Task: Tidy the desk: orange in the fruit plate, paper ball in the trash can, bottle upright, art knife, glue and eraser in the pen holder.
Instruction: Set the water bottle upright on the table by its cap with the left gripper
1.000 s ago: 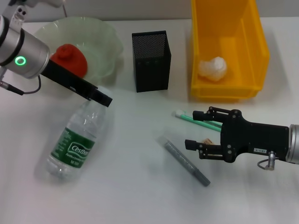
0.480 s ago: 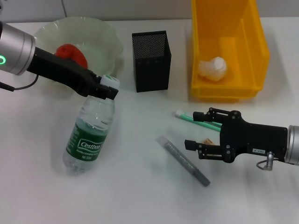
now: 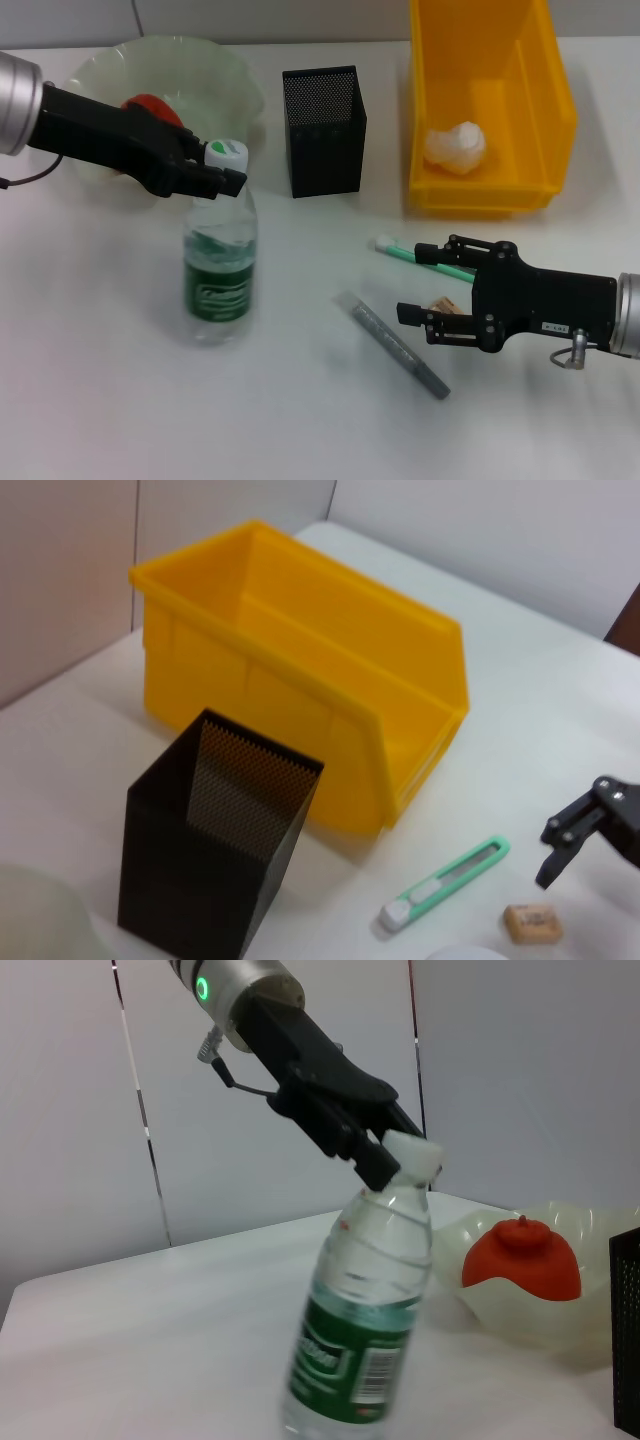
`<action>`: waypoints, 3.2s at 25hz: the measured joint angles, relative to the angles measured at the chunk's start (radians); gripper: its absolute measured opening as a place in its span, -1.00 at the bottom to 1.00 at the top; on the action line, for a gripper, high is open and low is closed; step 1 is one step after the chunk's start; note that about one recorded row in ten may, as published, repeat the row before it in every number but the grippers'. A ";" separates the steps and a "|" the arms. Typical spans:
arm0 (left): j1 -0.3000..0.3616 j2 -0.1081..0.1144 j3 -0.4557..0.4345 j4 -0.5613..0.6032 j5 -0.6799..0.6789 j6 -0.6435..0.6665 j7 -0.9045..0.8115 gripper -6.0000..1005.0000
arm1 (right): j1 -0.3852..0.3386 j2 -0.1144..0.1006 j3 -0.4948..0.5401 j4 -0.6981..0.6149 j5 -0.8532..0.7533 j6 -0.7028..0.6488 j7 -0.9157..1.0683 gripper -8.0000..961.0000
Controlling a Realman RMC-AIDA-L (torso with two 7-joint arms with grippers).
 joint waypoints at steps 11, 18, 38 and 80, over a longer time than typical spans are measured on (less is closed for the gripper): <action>0.060 0.022 -0.018 -0.004 -0.125 0.018 0.103 -0.11 | -0.004 0.002 0.000 0.000 0.001 0.001 0.003 0.60; 0.108 0.024 -0.039 0.001 -0.215 0.029 0.191 -0.11 | -0.004 0.002 0.000 0.000 0.003 0.001 0.004 0.60; 0.232 0.018 -0.197 -0.028 -0.280 0.008 0.441 -0.10 | -0.004 0.002 0.000 -0.003 0.001 0.001 0.014 0.60; 0.302 0.024 -0.307 -0.099 -0.280 -0.163 0.507 -0.09 | 0.004 -0.002 0.000 -0.002 0.001 0.001 0.017 0.60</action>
